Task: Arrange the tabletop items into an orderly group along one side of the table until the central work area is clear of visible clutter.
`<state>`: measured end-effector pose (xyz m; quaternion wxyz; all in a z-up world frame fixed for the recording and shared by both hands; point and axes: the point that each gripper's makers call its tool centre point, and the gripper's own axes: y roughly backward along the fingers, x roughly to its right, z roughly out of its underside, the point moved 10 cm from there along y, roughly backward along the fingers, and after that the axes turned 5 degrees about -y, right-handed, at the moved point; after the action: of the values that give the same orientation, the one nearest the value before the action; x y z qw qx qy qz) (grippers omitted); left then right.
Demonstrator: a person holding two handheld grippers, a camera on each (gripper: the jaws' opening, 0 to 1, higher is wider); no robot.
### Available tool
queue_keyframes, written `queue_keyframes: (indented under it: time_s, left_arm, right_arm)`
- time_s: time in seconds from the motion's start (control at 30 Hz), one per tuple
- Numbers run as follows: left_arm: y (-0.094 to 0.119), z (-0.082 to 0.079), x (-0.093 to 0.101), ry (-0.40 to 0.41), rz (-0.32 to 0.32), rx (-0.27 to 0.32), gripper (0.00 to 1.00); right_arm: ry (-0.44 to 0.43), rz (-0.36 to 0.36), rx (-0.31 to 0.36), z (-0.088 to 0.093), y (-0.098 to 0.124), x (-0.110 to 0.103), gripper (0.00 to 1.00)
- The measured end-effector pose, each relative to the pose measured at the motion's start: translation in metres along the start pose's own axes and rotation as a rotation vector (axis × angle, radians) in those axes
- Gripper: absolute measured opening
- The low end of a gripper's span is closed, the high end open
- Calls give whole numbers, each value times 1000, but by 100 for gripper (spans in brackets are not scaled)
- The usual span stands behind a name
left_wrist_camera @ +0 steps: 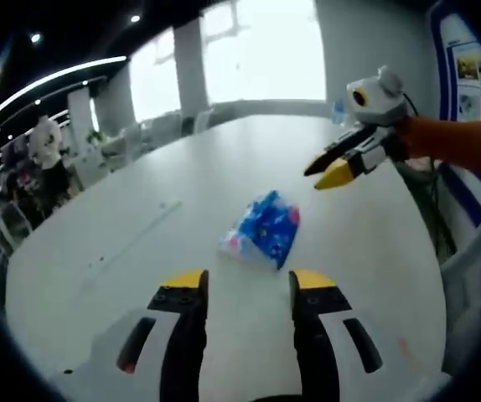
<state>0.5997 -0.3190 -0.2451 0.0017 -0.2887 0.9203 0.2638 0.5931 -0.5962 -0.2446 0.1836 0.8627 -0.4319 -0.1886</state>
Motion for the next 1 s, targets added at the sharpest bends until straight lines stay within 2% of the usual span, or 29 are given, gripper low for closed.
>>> queue_keyframes:
  time_s: [0.3, 1.0]
  left_arm:
    - [28, 4, 11, 9, 11, 31, 40]
    - [64, 18, 39, 63, 24, 42, 44]
  right_arm:
    - [22, -42, -5, 3, 3, -21, 37]
    - [44, -104, -8, 9, 14, -60, 53]
